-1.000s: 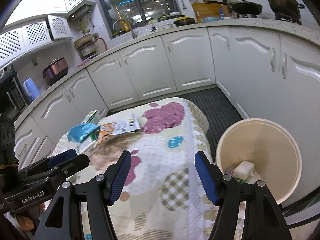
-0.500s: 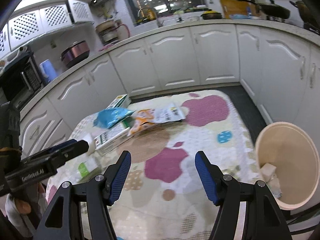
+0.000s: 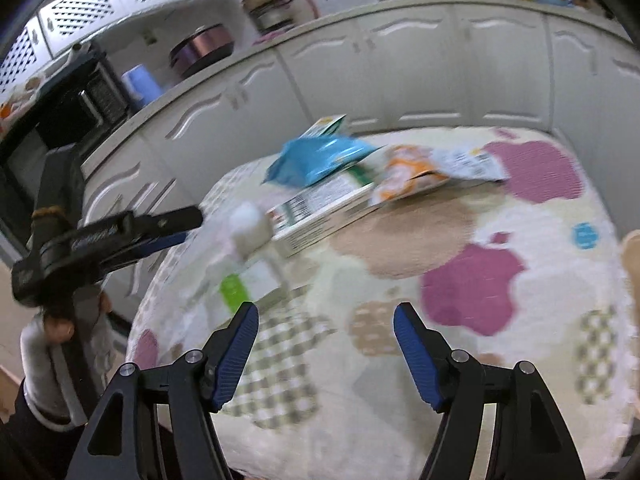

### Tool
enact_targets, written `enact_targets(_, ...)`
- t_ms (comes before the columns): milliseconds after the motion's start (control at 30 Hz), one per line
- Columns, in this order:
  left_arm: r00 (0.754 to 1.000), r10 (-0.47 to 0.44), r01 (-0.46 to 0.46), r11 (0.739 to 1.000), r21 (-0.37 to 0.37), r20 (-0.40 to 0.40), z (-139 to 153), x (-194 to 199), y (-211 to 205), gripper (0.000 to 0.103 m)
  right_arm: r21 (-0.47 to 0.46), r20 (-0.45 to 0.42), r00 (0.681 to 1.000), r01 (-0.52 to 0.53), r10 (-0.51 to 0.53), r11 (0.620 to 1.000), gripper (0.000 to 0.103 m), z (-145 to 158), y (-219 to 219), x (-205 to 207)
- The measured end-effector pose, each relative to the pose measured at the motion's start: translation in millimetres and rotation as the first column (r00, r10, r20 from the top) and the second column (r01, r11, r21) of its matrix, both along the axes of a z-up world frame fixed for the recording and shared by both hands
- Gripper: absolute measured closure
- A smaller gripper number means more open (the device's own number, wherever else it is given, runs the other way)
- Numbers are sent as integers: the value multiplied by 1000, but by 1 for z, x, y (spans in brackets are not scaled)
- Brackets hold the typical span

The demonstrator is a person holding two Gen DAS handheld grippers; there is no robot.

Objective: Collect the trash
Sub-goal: 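Grasp the white foam block with the left tool while the right approaches a white-green package, then grasp the white-green package with the right tool while the left holds the foam block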

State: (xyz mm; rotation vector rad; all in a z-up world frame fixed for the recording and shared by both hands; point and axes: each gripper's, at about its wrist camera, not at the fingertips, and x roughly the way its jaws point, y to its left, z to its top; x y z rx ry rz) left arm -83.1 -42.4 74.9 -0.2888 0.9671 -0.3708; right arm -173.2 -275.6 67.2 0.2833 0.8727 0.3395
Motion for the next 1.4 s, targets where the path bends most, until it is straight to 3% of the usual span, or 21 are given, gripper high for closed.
enact_targets(333, 994, 61, -65, 997, -37, -95, -22, 40, 16, 41, 85, -94, 989, -102, 110, 991, 35, -26, 58, 23)
enact_targets(500, 989, 60, -67, 996, -51, -139, -35, 57, 10, 41, 114, -121, 988, -80, 94, 990, 35, -38, 70, 35)
enact_targets(767, 988, 45, -48, 999, -16, -150, -47, 75, -7, 42, 101, -87, 994, -58, 67, 993, 33, -38, 87, 41)
enact_targets(833, 987, 35, -38, 999, -13, -156, -51, 77, -7, 48, 70, -72, 995, -58, 63, 996, 51, -37, 89, 40)
enact_targets(867, 988, 30, -32, 999, -15, -153, -53, 77, -6, 57, 65, -70, 996, -59, 63, 996, 64, -36, 89, 38)
enact_targets(900, 989, 25, -27, 1000, -14, -148, -53, 77, -6, 58, 73, -72, 995, -65, 70, 995, 78, -37, 88, 36)
enact_targets(1000, 991, 11, -16, 999, -38, -132, -52, 72, 0, 66, 84, -74, 993, -82, 88, 993, 90, -38, 84, 31)
enact_targets(1100, 994, 4, -8, 999, -40, -107, -45, 63, 6, 68, 83, -48, 993, -101, 105, 991, 96, -30, 76, 22)
enact_targets(1400, 999, -18, 17, 1000, -22, -45, -19, 33, 18, 69, 38, -2, 995, -102, 102, 994, 100, -4, 48, 1)
